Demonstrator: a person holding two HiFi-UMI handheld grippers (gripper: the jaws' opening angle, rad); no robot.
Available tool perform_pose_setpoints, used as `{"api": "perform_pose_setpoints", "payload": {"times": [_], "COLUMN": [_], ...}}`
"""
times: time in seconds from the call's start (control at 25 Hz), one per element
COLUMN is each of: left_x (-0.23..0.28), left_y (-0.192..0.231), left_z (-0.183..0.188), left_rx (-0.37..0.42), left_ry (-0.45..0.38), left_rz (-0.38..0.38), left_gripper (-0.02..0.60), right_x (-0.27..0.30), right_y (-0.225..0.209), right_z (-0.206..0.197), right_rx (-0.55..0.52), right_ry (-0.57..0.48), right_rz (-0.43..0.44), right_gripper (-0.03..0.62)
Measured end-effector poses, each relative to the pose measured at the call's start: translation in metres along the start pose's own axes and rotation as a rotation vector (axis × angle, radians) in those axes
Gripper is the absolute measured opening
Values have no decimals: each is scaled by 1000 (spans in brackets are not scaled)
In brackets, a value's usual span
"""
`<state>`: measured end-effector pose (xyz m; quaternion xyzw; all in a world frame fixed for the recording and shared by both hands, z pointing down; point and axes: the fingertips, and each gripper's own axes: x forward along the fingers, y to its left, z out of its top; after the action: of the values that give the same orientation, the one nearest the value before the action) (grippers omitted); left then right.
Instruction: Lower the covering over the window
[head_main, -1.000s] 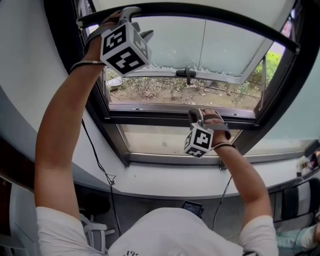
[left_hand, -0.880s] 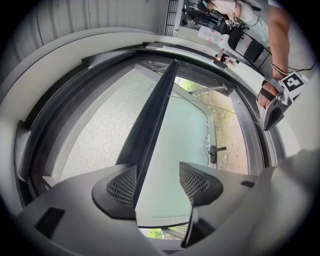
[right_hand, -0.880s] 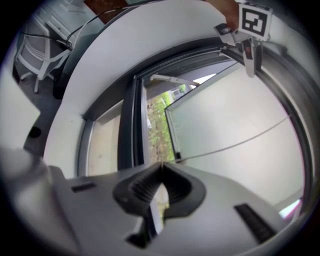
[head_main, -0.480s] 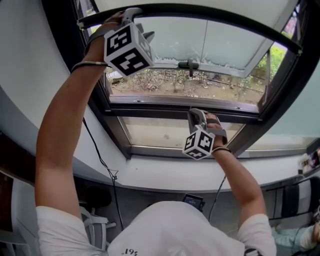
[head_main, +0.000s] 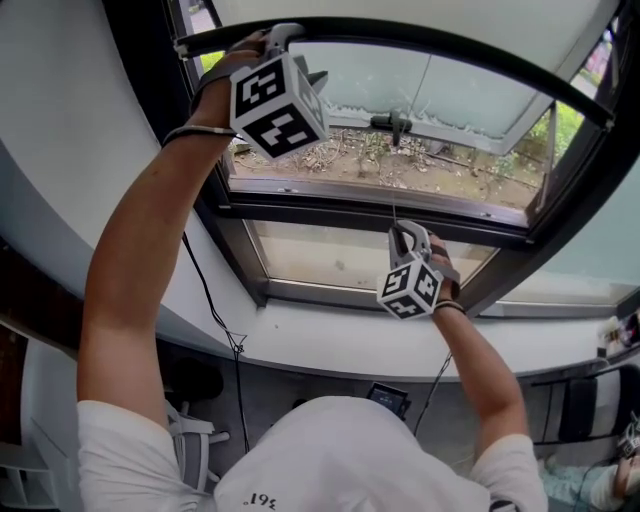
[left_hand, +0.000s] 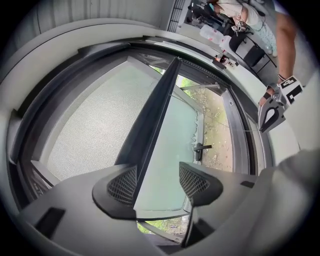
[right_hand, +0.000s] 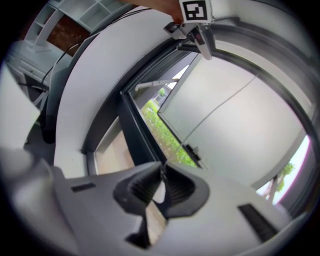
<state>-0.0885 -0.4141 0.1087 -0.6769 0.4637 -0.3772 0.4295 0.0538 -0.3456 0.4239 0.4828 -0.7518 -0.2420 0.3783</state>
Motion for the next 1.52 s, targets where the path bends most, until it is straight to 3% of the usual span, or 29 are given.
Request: {"api": "perform_pose_setpoints", "payload": {"times": [0.2,0.36,0.8,1.32,1.52], "left_x": [1,3,4,2,2], "left_y": [-14,-21,-21,-36,-42], "left_z": [-6,-8,-9,-14,-16], "left_rx": [-8,-1,-24,-1,8], "left_ry": [4,14,0,27,41], "left_rz": [-15,-21,10,-16,-29], "left_gripper": [259,259,259,259,259], "right_x": [0,0,4,-26,-40], "right_y": [1,8,18,-66,-113], "right_z": [-4,-7,-24,28,49], "right_rx": [9,5,-22,-115,-190], "right_ry": [11,25,69,-55,-74], "right_rz": [8,44,84,-78,-181], "right_gripper": [28,119,173,173,172]}}
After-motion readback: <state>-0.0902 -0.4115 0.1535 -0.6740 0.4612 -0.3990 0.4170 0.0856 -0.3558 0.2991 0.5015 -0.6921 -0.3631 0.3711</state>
